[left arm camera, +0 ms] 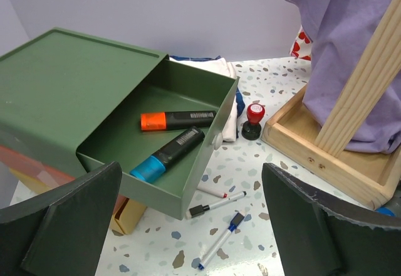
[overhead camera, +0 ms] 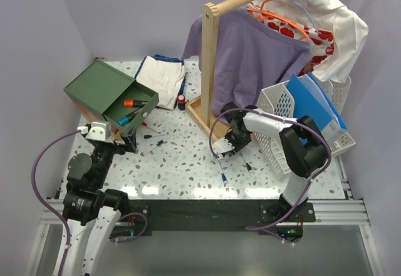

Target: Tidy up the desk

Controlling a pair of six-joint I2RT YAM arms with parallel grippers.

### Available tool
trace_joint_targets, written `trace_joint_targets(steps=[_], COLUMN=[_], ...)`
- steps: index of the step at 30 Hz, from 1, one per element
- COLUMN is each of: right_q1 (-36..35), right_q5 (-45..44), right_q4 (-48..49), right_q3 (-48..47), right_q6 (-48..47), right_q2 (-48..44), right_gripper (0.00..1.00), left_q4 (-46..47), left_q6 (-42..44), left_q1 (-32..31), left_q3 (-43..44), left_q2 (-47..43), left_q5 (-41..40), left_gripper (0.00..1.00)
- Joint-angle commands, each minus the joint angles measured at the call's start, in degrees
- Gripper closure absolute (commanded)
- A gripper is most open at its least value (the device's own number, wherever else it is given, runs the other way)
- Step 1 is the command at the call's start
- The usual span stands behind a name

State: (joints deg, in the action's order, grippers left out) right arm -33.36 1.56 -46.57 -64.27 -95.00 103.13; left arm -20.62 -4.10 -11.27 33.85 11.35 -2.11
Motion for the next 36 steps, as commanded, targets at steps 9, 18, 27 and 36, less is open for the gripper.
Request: trace_joint_targets(steps=[9,18,27,36], right_q1=[-0.7,-13.2,-27.0,-32.7], right_q5=[6.3,7.1,-0.7,-8.5], right_q4=[-4.0,-21.5,-17.6,1.8], right_q3=[1.0,-11.5,-39.1,-60.9], right_q6=[11.9,21.9,31.8,33.6], right_q2=[-8.4,-15.1,-7.6,10.2], right_gripper=[1.0,1.0,1.0,1.0], left_q4=[2.0,1.9,-0.1,-2.4], left_q6=[-1.4,-1.6,-4.2,-6.3], left_q1=[0.3,0.3,0.3,0.3], left_q3=[-0.4,-0.4,0.5,1.1], left_q2=[-0.9,-1.4,-4.4,-9.2], left_q5=[-0.2,-1.2,-12.2,-20.0], left_gripper=[0.0,0.0,0.01,0.01])
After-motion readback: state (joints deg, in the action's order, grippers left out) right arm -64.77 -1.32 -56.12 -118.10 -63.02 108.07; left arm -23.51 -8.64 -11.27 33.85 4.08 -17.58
